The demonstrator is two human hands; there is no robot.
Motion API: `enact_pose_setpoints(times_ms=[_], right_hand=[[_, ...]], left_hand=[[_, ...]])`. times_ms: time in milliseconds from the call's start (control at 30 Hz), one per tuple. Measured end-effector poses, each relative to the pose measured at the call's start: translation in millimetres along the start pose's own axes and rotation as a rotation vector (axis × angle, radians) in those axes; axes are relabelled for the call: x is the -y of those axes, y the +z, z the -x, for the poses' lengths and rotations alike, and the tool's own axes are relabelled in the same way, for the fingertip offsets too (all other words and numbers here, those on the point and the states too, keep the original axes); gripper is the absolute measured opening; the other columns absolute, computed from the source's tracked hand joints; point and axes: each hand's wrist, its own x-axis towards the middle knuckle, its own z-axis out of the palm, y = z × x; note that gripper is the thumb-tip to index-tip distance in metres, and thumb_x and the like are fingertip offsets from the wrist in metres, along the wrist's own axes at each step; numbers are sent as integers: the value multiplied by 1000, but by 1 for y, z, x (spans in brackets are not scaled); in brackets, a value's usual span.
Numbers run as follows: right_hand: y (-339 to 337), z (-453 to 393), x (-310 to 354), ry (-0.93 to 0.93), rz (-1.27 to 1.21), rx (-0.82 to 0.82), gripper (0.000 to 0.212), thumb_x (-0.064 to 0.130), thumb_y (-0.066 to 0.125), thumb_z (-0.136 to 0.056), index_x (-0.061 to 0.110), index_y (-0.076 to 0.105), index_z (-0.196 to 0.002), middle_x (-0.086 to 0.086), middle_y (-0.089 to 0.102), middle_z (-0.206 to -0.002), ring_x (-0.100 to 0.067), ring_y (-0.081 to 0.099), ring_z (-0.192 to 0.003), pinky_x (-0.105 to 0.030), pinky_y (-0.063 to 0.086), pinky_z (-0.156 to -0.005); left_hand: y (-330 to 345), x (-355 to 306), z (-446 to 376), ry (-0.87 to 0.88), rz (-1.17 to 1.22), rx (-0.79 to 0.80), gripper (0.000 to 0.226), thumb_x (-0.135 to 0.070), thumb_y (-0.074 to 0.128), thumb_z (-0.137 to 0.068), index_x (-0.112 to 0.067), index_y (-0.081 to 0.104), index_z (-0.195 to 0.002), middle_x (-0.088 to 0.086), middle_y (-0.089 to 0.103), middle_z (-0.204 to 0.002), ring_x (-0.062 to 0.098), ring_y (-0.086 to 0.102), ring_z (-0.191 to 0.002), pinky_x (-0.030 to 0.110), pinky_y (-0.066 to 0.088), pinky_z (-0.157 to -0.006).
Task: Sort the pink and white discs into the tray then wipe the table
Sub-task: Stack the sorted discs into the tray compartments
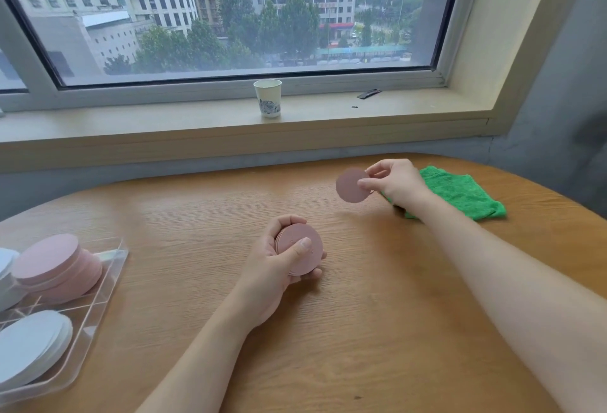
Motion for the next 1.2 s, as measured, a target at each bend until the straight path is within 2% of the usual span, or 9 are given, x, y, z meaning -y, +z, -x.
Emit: enact_pose_setpoints(times_ms=[100, 267, 333, 500, 633, 700, 833, 967, 1200], right_hand=[[-10, -19, 1, -15, 171, -9, 21, 24, 87, -77, 17, 75, -93, 10, 66, -79, -10, 61, -82, -20, 42, -67], [-2, -43, -6, 4, 328, 26, 25, 30, 85, -78, 22, 72, -99, 0, 69, -99, -21, 62, -104, -33, 46, -94], [5, -47, -10, 35, 426, 32, 30, 36, 82, -79, 27, 70, -105, 1, 69, -111, -25, 57, -116, -40, 41, -103], [14, -50, -12, 67, 490, 72, 47, 57, 72, -84, 30, 64, -121, 3, 65, -125, -28, 48, -128, -46, 27, -112], [16, -51, -6, 93, 468, 98, 59, 50, 85, -74, 27, 64, -124, 1, 64, -129, -27, 48, -130, -45, 25, -110], [18, -49, -2, 65, 443, 93, 60, 44, 89, -70, 27, 66, -123, 2, 65, -122, -25, 51, -126, -41, 26, -103], [23, -36, 1, -86, 317, 88, 35, 29, 87, -74, 25, 74, -106, 5, 64, -95, -18, 58, -101, -33, 40, -93], [22, -12, 7, -139, 139, 59, 17, 22, 85, -77, 23, 74, -91, 4, 69, -89, -14, 62, -84, -24, 48, -72], [13, 61, 22, -109, -362, 93, 16, 10, 84, -80, 11, 72, -92, 0, 72, -74, -10, 55, -58, -23, 48, -59]], left_hand=[[-3, 1, 0, -8, 9, 16, 30, -4, 68, -96, -16, 60, -122, 28, 59, -133, 46, 71, -107, 39, 62, -71], [-4, 1, -1, -16, 21, 24, 34, -6, 70, -92, -14, 59, -123, 27, 61, -129, 51, 68, -110, 38, 62, -70], [-3, 2, -1, -13, 25, 22, 36, -9, 74, -90, -14, 59, -123, 23, 64, -123, 52, 67, -110, 38, 62, -69], [-5, 3, -3, -13, 20, 18, 36, -12, 80, -87, -19, 63, -118, 27, 64, -125, 50, 69, -109, 39, 62, -69], [-5, 4, -4, -12, 19, 31, 35, -10, 78, -89, -18, 63, -120, 29, 61, -129, 49, 69, -109, 40, 62, -70], [-5, 4, -4, -5, 19, 25, 35, -8, 73, -90, -15, 61, -122, 30, 59, -131, 48, 70, -107, 39, 62, -69], [-4, 3, -4, 0, 42, 11, 36, -7, 70, -90, -12, 58, -124, 31, 57, -133, 44, 72, -103, 38, 62, -68], [-6, 4, -4, 10, 75, -15, 32, -2, 66, -96, -12, 57, -125, 27, 57, -131, 42, 72, -103, 39, 62, -69], [-10, 3, 4, 33, 117, -67, 30, -4, 63, -100, -14, 55, -127, 21, 57, -128, 38, 73, -99, 40, 62, -72]])
